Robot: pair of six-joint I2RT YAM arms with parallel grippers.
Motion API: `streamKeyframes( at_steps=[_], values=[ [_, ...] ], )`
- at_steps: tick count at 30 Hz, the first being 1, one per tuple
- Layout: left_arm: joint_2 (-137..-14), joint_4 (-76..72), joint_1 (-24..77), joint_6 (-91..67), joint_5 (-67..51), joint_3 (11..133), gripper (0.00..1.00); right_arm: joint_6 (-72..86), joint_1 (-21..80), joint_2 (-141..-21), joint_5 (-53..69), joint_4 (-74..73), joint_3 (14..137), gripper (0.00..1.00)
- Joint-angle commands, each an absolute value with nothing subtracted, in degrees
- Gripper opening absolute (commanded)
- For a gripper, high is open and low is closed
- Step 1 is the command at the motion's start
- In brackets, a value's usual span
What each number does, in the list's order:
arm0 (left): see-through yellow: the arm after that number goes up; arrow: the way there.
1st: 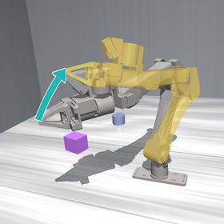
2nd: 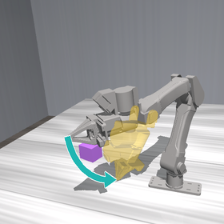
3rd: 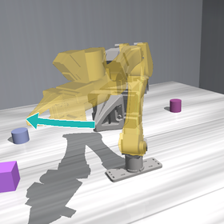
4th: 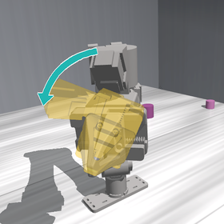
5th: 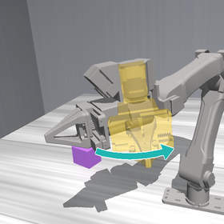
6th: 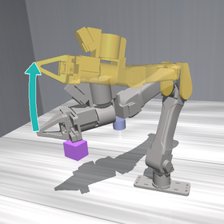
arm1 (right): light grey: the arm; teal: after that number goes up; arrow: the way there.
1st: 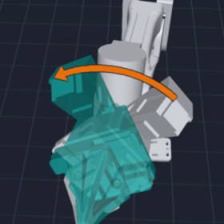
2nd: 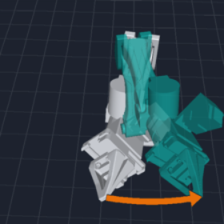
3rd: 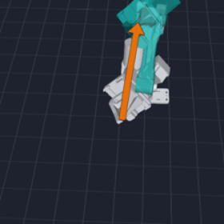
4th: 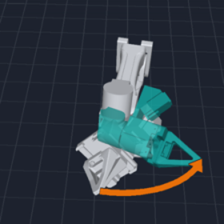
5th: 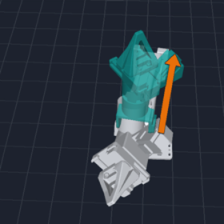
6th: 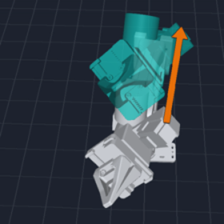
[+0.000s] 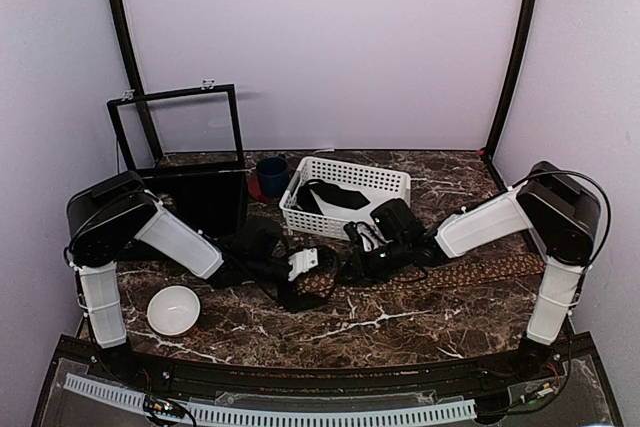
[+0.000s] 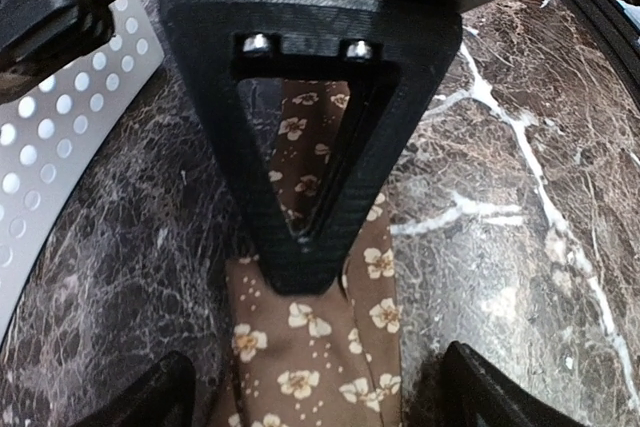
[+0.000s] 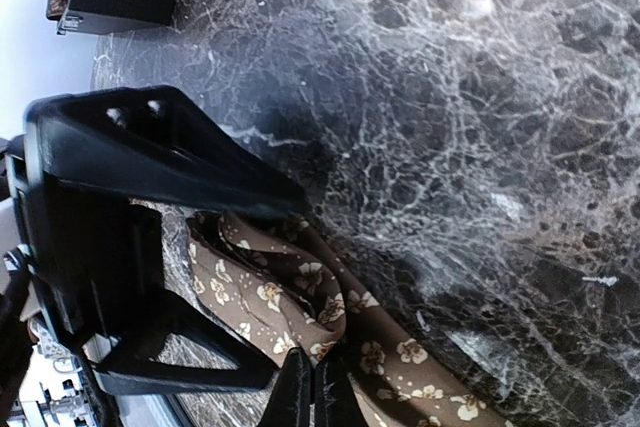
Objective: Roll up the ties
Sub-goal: Roll the tie at the center of the board.
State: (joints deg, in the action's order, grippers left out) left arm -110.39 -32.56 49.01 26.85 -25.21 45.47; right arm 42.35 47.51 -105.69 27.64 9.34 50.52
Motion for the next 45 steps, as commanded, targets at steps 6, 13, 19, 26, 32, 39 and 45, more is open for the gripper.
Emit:
streamKeyframes(
  at_steps=[6, 13, 19, 26, 32, 39, 45],
  values=[
    [-111.8, -26.9, 49.1, 29.2, -27.7, 45.7, 0.43, 42.9, 48.0, -102.8, 28.4, 9.2, 51.5, 0.0],
    [-109.5, -26.8, 48.6, 30.6, -26.6, 42.7, 0.28, 42.5, 48.2, -104.4, 28.6, 8.6, 51.7, 0.0],
    [-104.2, -34.3, 48.5, 25.8, -24.5, 37.3, 0.6, 41.8, 48.6, -106.8, 27.8, 8.1, 50.8, 0.0],
    [-98.2, -48.7, 47.0, 19.7, -22.1, 24.9, 0.6, 41.1, 48.5, -107.1, 26.6, 7.2, 50.1, 0.0],
    [-101.1, -56.8, 46.1, 18.7, -21.8, 22.7, 0.6, 41.0, 48.6, -107.3, 25.9, 6.3, 50.1, 0.0],
    [-105.4, -58.2, 46.1, 18.6, -27.5, 25.9, 0.62, 41.1, 48.5, -107.4, 25.2, 5.7, 50.1, 0.0],
    [-108.4, -61.5, 46.2, 17.8, -28.5, 26.1, 0.62, 41.3, 48.6, -107.5, 25.0, 5.5, 50.1, 0.0]
  ],
)
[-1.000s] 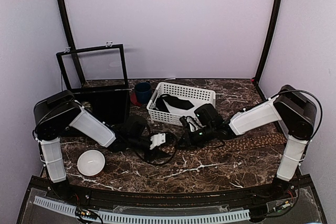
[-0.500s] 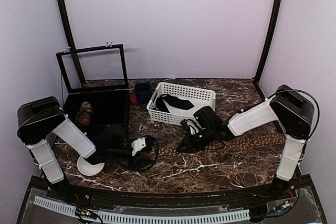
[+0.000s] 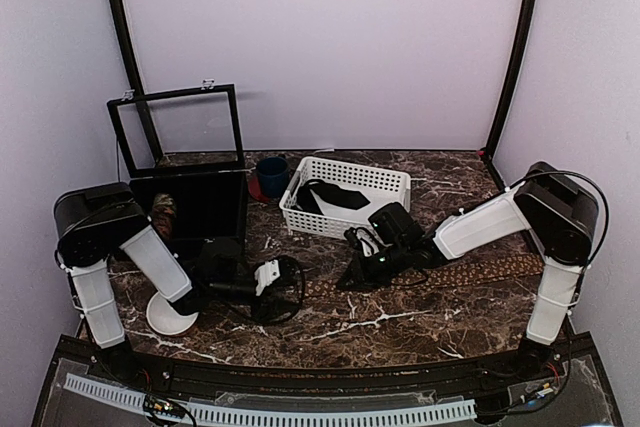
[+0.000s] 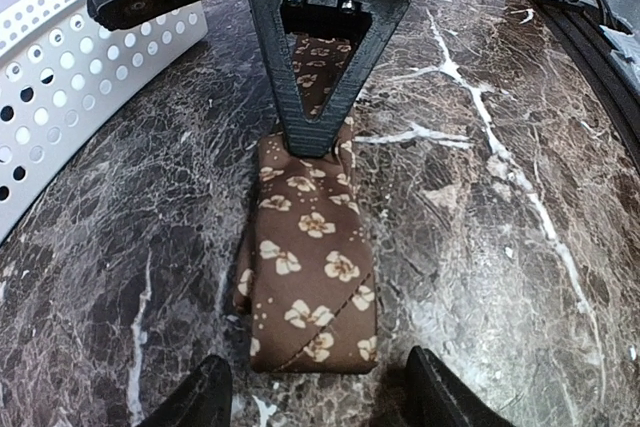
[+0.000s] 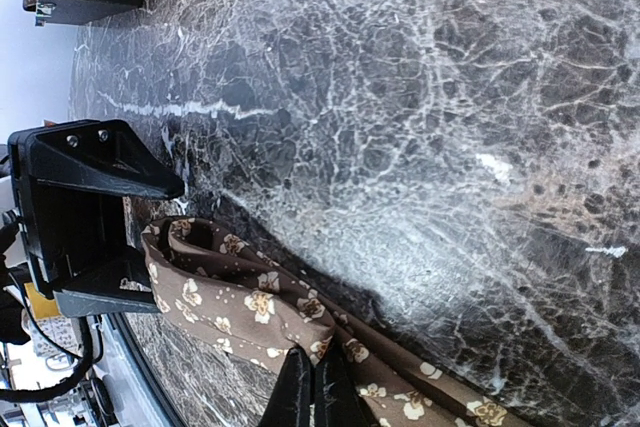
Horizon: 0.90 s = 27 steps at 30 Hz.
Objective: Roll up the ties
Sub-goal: Roll the tie at the center of the board.
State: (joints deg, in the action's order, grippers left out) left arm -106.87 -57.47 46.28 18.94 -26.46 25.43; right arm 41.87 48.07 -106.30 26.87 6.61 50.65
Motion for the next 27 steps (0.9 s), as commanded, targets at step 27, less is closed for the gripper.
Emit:
streamKeyframes(
  at_steps=[27],
  values=[
    [-116.6, -56.3, 49.5, 15.8, -31.6, 41.9, 0.34, 41.4, 48.6, -108.1, 26.8, 6.8, 50.8, 0.0]
  ],
)
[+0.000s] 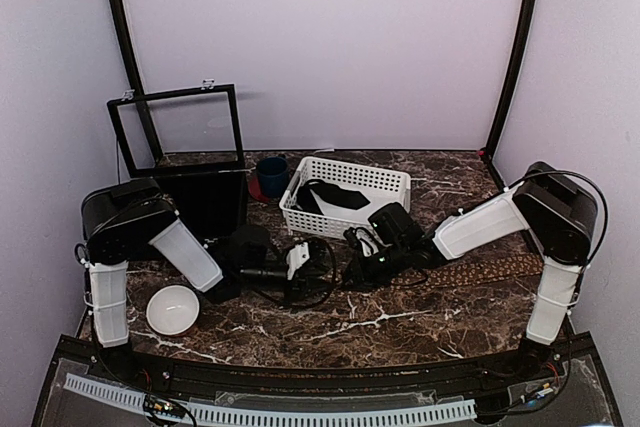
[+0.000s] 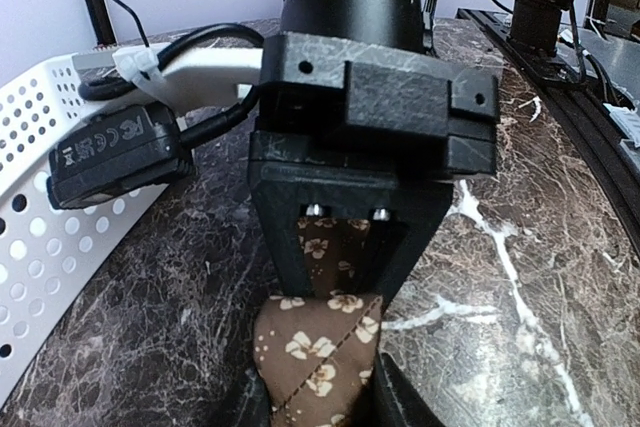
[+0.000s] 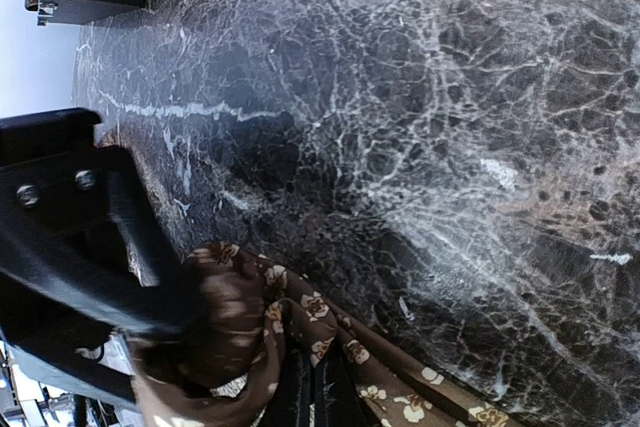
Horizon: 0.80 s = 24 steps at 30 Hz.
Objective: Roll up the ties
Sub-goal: Roll the tie at the center of the board.
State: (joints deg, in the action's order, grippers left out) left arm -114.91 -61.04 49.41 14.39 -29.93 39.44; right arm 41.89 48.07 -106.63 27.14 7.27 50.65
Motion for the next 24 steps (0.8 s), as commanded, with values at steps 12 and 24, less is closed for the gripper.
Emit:
streamKeyframes(
  at_steps=[12, 24],
  values=[
    [-119.1, -42.4, 49.5, 19.0, -30.7, 43.2, 0.28, 41.5, 47.9, -104.0, 27.1, 7.7, 48.8, 0.05],
    [-119.1, -37.4, 49.4, 18.5, -32.3, 44.4, 0.26, 42.6, 47.1, -96.4, 29.6, 9.7, 46.8, 0.46]
  ],
)
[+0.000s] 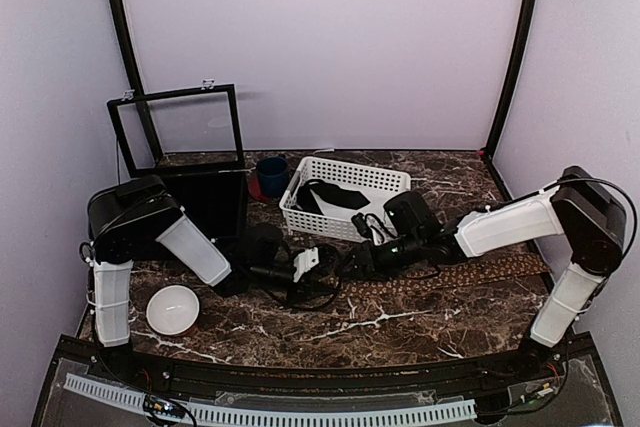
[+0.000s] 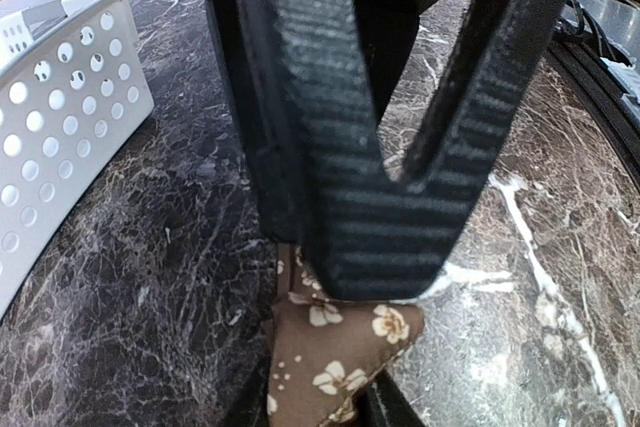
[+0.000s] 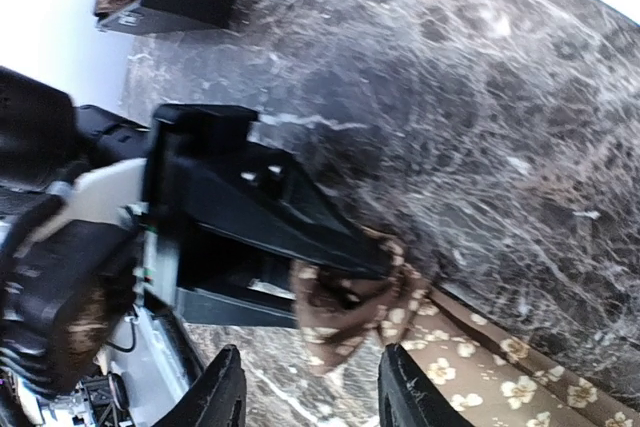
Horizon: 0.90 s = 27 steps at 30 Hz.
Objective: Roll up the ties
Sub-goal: Roll the tie at the center of the board.
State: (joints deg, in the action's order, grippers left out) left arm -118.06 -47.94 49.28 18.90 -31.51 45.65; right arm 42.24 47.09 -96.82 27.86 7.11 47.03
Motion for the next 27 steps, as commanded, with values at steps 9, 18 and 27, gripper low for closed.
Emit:
streamKeyframes(
  at_steps=[9, 18, 27],
  values=[
    [-119.3, -38.1, 49.3, 17.5, -33.3, 44.6, 0.27, 41.7, 48.0, -101.6, 29.9, 8.9, 49.8, 0.34],
    [-118.0, -38.9, 48.4, 17.1, -36.4, 44.6, 0.39, 39.3, 47.3, -102.8, 27.6, 3.7, 51.3, 0.01],
    [-111.0, -41.1, 47.4, 17.6, -37.3, 43.7, 0.64, 39.7, 46.3, -104.0, 27.5, 5.0, 47.6, 0.0]
  ],
)
